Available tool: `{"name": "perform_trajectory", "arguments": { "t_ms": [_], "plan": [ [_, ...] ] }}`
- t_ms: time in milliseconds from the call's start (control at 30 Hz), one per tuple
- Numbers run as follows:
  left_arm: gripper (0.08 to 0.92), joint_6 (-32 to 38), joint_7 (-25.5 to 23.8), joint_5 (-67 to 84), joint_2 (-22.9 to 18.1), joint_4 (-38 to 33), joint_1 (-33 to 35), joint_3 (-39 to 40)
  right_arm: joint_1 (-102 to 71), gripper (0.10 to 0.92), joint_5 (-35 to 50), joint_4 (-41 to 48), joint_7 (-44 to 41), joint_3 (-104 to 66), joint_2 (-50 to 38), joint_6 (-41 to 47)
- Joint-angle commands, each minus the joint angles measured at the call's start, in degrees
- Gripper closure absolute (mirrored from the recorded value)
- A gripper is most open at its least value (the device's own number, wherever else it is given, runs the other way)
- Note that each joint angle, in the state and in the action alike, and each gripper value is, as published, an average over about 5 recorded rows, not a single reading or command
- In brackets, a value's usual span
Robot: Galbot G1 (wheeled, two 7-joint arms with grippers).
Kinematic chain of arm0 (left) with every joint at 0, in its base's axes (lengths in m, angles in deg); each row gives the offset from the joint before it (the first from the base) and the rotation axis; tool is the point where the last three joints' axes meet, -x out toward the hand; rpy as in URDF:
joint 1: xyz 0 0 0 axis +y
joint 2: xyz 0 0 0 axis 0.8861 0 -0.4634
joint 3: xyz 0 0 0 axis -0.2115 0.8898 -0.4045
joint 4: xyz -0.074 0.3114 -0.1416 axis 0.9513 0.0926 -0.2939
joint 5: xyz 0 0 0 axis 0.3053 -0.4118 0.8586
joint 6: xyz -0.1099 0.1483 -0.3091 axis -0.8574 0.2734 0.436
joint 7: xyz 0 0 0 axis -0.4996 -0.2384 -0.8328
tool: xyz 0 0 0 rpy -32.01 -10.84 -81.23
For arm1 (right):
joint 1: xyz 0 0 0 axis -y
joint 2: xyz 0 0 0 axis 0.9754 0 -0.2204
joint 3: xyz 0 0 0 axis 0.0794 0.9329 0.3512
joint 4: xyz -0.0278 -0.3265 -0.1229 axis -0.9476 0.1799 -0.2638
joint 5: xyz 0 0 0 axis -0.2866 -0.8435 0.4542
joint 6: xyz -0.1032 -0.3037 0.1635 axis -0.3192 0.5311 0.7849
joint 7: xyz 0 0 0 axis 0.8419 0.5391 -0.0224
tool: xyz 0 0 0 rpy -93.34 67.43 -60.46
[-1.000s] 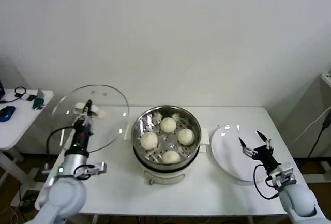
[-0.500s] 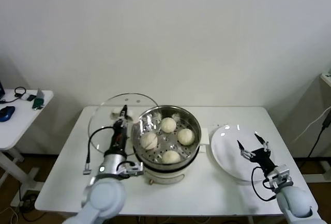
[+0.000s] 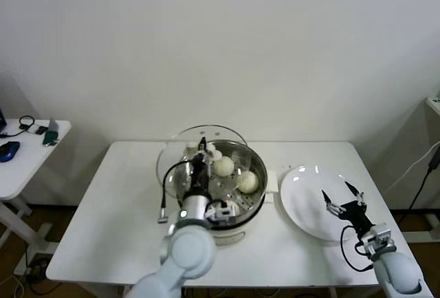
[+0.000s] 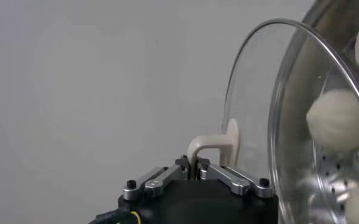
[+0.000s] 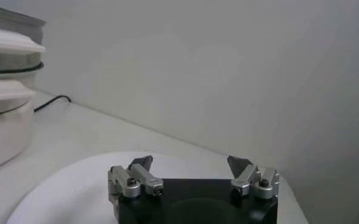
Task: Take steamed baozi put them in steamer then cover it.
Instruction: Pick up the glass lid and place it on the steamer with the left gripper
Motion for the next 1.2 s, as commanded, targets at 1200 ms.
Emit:
{"name": "perform_trajectory", "arguments": {
  "t_ms": [1200],
  "plan": [
    [0.846,-0.1,2.3,-7.9,-6.7,8.7,2.1,2.4,1.1,0.203,-0.4,1.5,-0.7,-1.0,-0.7,-0.9]
  ]
}}
